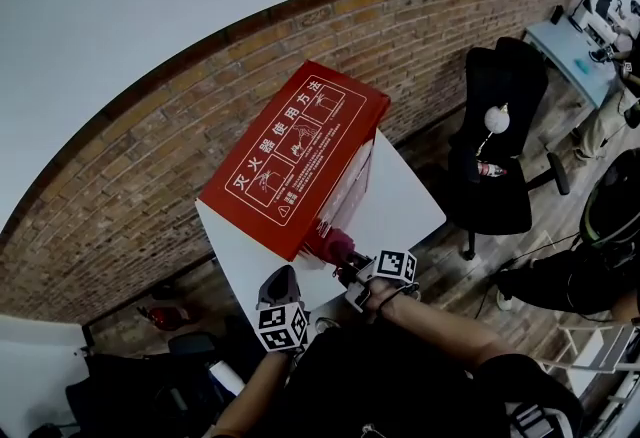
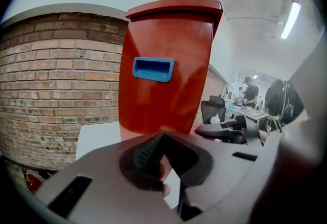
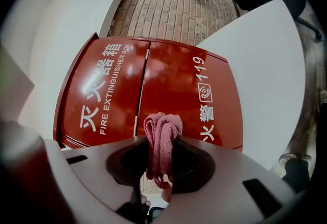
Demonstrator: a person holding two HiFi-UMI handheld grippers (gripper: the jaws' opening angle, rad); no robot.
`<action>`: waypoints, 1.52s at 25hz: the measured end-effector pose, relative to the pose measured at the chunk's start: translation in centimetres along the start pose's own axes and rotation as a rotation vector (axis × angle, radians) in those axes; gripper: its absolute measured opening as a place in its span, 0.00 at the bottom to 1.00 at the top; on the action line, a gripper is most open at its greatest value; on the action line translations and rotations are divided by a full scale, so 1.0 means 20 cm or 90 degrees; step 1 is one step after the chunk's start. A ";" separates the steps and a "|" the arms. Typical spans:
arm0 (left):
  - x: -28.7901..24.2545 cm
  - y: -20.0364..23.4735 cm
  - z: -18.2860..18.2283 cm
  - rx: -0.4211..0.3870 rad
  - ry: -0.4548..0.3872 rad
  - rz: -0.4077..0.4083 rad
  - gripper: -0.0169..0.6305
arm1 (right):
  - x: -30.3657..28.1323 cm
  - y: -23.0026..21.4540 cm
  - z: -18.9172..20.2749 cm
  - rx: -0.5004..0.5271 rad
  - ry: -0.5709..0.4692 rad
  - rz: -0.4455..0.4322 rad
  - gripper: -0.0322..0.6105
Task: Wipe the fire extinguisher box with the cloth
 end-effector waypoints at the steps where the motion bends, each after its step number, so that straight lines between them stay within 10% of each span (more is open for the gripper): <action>1: 0.00 -0.01 0.00 -0.001 -0.001 0.001 0.07 | 0.00 0.02 0.00 0.000 0.001 -0.006 0.22; 38: 0.01 -0.02 0.02 -0.008 0.002 0.007 0.07 | 0.15 0.79 -0.08 0.004 -0.012 -0.170 0.22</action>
Point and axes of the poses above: the fingertips, and each gripper's own axes: x backward along the fingers, y to its left, z out of its underside, the point moved 9 cm from there along x, backward along the fingers, and after that the axes turned 3 degrees about -y, right-handed, at the moved point
